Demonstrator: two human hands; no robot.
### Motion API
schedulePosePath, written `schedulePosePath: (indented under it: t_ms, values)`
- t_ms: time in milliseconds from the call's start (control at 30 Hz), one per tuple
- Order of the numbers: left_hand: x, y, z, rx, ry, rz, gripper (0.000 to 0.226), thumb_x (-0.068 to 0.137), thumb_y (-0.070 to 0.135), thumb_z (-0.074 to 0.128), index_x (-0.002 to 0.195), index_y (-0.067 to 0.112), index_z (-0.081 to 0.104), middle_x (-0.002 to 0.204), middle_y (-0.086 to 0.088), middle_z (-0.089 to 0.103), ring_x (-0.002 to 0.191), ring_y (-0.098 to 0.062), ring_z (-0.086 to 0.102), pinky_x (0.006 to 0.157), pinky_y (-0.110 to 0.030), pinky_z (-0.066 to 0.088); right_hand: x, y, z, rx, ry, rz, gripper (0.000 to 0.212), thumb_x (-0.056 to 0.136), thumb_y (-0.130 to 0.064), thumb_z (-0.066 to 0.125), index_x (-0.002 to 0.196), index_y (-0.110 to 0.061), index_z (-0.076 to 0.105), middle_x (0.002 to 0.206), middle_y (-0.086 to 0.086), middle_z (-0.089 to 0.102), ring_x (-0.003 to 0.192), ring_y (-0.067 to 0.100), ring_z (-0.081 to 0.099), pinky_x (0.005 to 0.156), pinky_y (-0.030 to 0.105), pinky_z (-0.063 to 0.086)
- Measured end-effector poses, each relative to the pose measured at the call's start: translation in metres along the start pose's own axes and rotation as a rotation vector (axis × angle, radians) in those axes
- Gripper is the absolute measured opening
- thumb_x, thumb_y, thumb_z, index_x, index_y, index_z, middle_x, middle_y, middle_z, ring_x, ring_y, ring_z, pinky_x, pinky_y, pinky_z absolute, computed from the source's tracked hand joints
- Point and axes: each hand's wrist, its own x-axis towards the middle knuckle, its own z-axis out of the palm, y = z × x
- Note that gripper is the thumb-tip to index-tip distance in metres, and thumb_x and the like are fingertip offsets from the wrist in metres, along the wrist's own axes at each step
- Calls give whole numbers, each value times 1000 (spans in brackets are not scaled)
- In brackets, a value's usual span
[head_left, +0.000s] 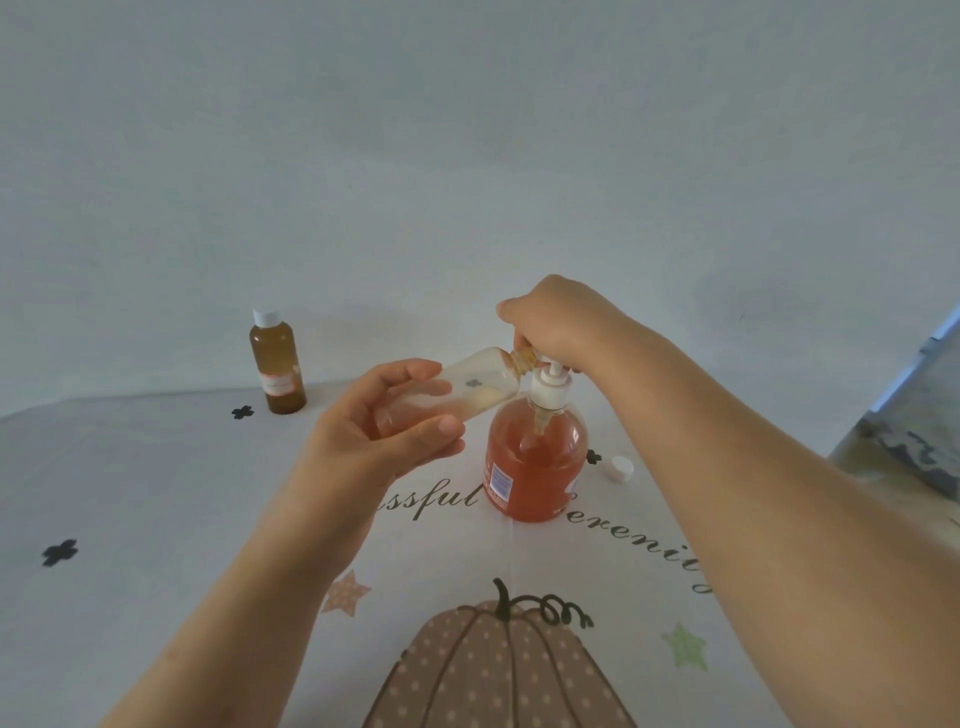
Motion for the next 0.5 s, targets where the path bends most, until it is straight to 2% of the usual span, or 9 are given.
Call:
schedulePosePath:
  t_ms: [67, 100, 167, 233, 300, 500]
  values:
    - [2, -1, 1, 9, 1, 4, 44, 65, 8, 73, 107, 11, 64, 100, -4, 72, 88, -27, 70, 82, -36, 58, -1, 0, 1, 77, -10, 2, 30, 101, -14, 41, 115, 0, 64, 93, 11, 55, 83, 24, 50, 85, 38, 51]
    - [2, -2, 0, 12, 5, 2, 43, 64, 7, 73, 106, 11, 65, 99, -3, 73, 88, -28, 70, 82, -36, 58, -1, 0, 4, 75, -18, -5, 30, 101, -12, 41, 115, 0, 64, 97, 11, 57, 86, 24, 50, 87, 38, 50]
    - [2, 0, -1, 28, 14, 11, 42, 65, 5, 72, 106, 10, 65, 98, -2, 73, 87, -29, 70, 81, -36, 58, 6, 1, 8, -38, -41, -13, 30, 98, -12, 42, 106, -1, 69, 103, 10, 67, 81, 25, 53, 81, 35, 47]
    - [4, 0, -2, 44, 17, 18, 43, 65, 5, 72, 107, 9, 64, 99, -4, 72, 86, -30, 70, 83, -38, 58, 12, 3, 12, -124, -47, -26, 32, 96, -13, 40, 98, -3, 71, 105, 11, 70, 79, 26, 56, 82, 35, 47]
    - [3, -2, -2, 53, 25, 12, 44, 65, 4, 72, 108, 8, 64, 99, -5, 72, 85, -30, 70, 84, -40, 58, 14, 2, 15, -167, -66, -41, 33, 97, -10, 39, 99, -2, 71, 106, 12, 69, 81, 26, 56, 87, 36, 48]
    - [1, -1, -2, 81, 26, 8, 44, 64, 7, 73, 107, 11, 65, 100, -2, 73, 88, -29, 71, 84, -40, 58, 8, 6, 12, -216, -52, -98, 32, 98, -4, 37, 107, 1, 68, 111, 14, 66, 87, 27, 58, 83, 36, 48]
